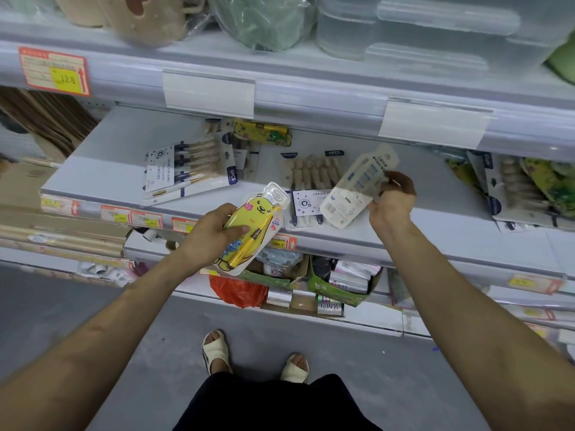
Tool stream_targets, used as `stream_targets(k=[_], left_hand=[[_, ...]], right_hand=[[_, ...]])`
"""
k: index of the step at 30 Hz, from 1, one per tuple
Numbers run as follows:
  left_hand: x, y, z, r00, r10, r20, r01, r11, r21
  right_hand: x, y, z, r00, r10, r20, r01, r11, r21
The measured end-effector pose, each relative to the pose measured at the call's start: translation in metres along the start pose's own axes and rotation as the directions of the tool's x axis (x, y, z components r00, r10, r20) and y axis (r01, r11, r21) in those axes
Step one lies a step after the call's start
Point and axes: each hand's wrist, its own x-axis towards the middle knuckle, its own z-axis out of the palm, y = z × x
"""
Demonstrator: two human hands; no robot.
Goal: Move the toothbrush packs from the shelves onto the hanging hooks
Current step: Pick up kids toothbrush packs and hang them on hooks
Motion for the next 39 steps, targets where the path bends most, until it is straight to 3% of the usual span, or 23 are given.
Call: stream_targets(k=[5, 7, 9, 14, 18, 27, 31, 39], left_hand=[[0.001, 0.008, 0.002, 1.000, 0.005, 0.000, -0.005, 1.000, 0.005], [0.001, 0.009, 0.001, 1.000, 0.006, -0.003, -0.006, 1.000, 0.003], [0.000, 0.009, 0.000, 1.000, 0.006, -0.004, -0.006, 1.000, 0.005], [0.000, 0.009, 0.002, 1.000, 0.009, 0.006, -0.009, 1.000, 0.001], [0.001, 0.009, 0.002, 1.000, 0.014, -0.005, -0.014, 1.000, 0.005], [0.003, 0.011, 0.001, 1.000, 0.000, -0.021, 0.000, 1.000, -0.011], [0.006, 0.012, 0.004, 1.000, 0.005, -0.017, -0.006, 1.000, -0.016], [0.005, 0.014, 0.012, 1.000, 0.014, 0.016, -0.014, 1.000, -0.019]], right_hand=[[-0.005, -0.002, -0.003, 0.994, 0.067, 0.091, -0.063, 0.997, -0.046], [-0.007, -0.003, -0.001, 0.981, 0.053, 0.188, -0.031, 0.993, -0.115], [-0.008, -0.003, 0.002, 0.973, 0.050, 0.224, 0.010, 0.965, -0.261], [-0.021, -0.006, 0.008, 0.962, -0.028, 0.271, 0.150, 0.885, -0.441], [-0.025, -0.005, 0.009, 0.950, -0.081, 0.300, 0.214, 0.871, -0.442], [-0.028, -0.013, -0.008, 0.943, -0.083, 0.322, 0.195, 0.922, -0.334], [-0.027, -0.019, -0.018, 0.927, -0.114, 0.357, 0.275, 0.853, -0.444], [-0.029, -0.024, -0.047, 0.853, -0.116, 0.509, 0.471, 0.591, -0.655]])
